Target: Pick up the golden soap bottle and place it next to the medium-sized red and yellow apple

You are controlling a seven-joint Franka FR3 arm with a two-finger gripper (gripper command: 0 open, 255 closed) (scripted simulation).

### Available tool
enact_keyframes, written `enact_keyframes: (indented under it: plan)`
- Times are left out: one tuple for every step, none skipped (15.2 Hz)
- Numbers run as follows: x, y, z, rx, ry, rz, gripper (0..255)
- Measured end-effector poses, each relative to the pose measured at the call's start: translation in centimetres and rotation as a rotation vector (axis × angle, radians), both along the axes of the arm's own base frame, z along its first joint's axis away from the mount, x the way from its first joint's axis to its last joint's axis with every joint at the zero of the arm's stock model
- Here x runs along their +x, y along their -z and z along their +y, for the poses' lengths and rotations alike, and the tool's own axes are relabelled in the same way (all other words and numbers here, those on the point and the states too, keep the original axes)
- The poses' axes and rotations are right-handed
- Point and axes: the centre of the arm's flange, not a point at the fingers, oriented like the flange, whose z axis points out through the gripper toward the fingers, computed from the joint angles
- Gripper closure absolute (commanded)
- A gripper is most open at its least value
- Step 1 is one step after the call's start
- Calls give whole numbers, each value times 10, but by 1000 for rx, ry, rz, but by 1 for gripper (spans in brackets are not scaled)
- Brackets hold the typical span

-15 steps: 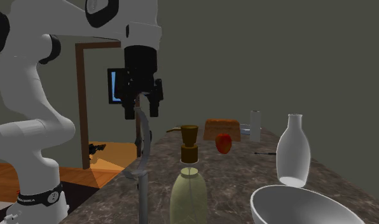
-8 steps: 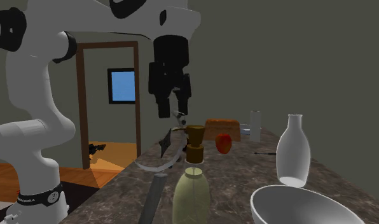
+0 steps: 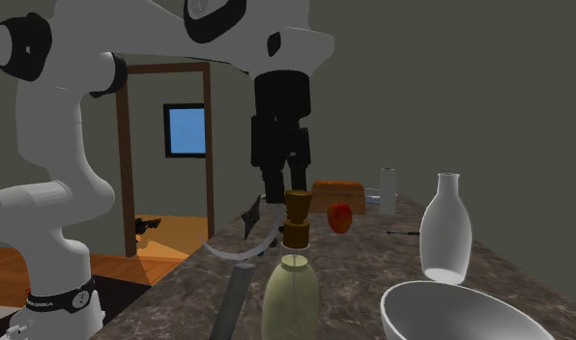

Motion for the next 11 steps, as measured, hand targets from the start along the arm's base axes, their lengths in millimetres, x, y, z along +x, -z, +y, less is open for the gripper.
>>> enact_keyframes:
  plan:
    - [1,4,-1,0,0,0,0]
    - [1,9,-1,0,0,0,0]
    - [2,11,-1,0,0,0,0]
    - [2,12,-1,0,0,0,0]
    - [3,13,-1,0,0,0,0]
    - [3,13,-1,0,0,-1,0]
    - [3,13,-1,0,0,-1,0]
    - [3,13,-1,0,0,-1,0]
    - [3,13,-1,0,0,-1,255]
    - [3,13,0,0,-1,-2,255]
    - [3,13,-1,0,0,-2,255]
